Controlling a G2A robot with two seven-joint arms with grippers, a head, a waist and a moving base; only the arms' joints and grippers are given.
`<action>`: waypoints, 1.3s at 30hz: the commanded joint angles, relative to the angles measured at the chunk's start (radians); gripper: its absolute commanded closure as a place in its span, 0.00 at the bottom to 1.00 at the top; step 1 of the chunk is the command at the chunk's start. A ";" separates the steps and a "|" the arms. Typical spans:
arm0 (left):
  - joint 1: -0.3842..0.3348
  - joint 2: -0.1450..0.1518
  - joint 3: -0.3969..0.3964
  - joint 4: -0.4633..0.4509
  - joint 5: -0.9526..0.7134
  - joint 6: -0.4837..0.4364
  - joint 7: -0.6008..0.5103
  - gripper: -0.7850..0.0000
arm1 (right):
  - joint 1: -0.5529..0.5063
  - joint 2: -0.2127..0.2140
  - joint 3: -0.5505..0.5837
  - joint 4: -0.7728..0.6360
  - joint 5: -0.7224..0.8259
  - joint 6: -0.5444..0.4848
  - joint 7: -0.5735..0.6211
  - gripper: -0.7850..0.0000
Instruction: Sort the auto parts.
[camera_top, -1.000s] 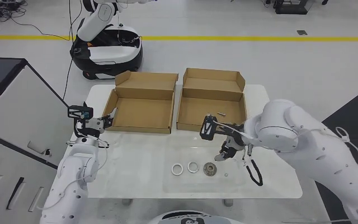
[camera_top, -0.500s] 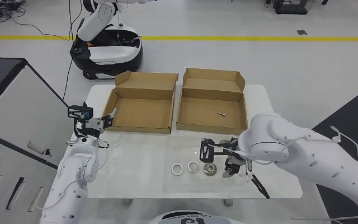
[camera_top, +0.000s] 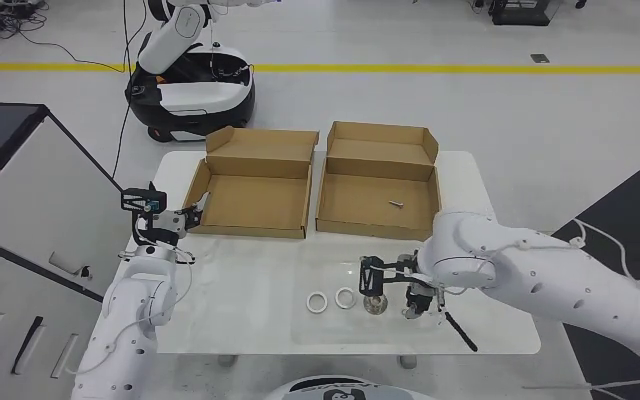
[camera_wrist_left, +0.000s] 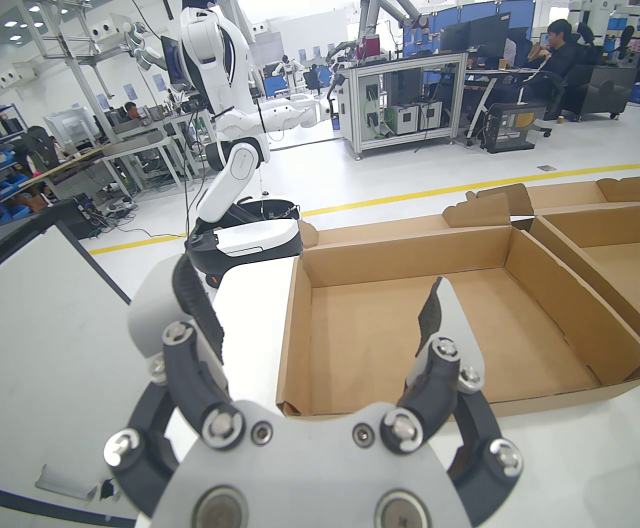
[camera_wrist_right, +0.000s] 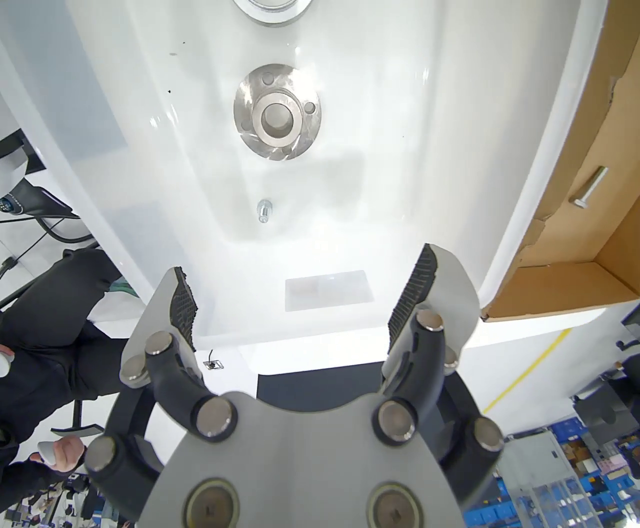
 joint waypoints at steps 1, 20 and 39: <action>0.000 0.000 0.000 0.000 0.000 0.000 0.000 0.00 | -0.002 -0.007 -0.006 0.006 -0.004 -0.004 -0.004 0.00; 0.000 0.000 0.000 0.000 0.000 0.000 0.000 0.00 | -0.007 -0.063 -0.095 0.076 -0.026 -0.008 -0.008 0.10; 0.000 0.000 0.000 0.000 0.000 0.000 0.000 0.00 | 0.008 -0.072 -0.138 0.109 -0.027 -0.006 -0.006 0.43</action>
